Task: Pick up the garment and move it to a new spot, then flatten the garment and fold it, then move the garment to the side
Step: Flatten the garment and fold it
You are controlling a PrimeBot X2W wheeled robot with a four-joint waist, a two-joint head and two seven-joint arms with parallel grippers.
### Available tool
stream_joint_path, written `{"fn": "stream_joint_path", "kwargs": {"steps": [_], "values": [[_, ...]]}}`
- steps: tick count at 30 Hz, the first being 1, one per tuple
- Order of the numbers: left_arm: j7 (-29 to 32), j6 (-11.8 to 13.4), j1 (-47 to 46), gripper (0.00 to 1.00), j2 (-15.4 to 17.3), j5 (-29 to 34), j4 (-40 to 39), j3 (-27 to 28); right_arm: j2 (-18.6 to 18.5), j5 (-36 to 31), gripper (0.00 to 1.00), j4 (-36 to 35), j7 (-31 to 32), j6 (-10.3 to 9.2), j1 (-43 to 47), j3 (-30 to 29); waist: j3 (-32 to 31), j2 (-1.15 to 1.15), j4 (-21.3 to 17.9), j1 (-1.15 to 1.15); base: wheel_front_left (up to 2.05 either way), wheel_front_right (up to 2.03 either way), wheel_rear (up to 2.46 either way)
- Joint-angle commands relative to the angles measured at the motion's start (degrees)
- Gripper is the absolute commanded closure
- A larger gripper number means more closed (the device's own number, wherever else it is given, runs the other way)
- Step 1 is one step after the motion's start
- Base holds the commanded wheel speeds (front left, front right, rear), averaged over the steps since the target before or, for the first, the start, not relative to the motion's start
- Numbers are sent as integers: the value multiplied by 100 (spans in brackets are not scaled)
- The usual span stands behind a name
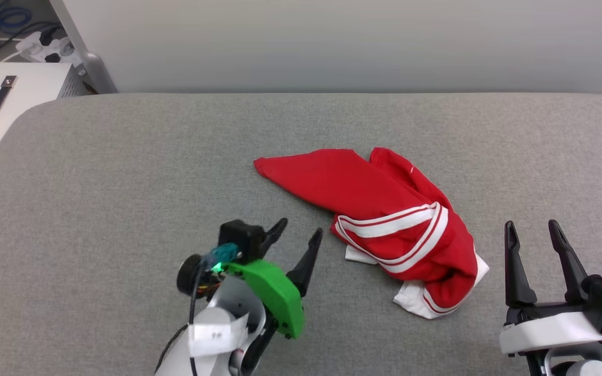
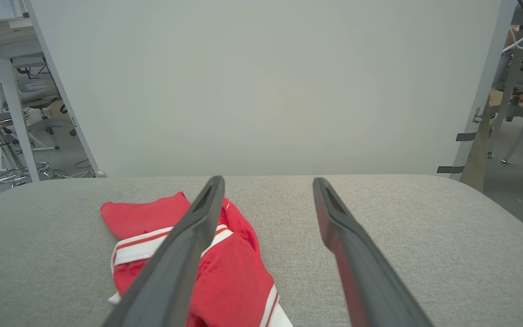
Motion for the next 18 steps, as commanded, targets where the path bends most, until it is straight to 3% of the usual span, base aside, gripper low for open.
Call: {"fn": "stream_joint_path", "kwargs": {"steps": [1,6,9,13,18], "values": [[301,-32,-185,0,-15,-155,61,-98,-8,-11,0,-43,-14,-6,-108,27,168,0,-75,0,0,0,0],[1932,-25,-721,0,-53,-515,351,-516,-8,-19,0,-69,-14,-6,-219,107,427,0,-190,0,0,0,0],[2537,61,-1002,0,-70,-597,458,-632,-8,-22,0,-76,-14,-6,-298,155,579,0,-285,0,0,0,0],[2900,161,-1283,0,-85,-642,626,-735,-8,-19,0,-89,-14,-6,-400,212,763,0,-416,0,0,0,0],[2907,320,-1638,0,-96,-602,978,-774,-8,1,0,-95,-14,-6,-506,250,962,0,-556,0,0,0,0]]}}
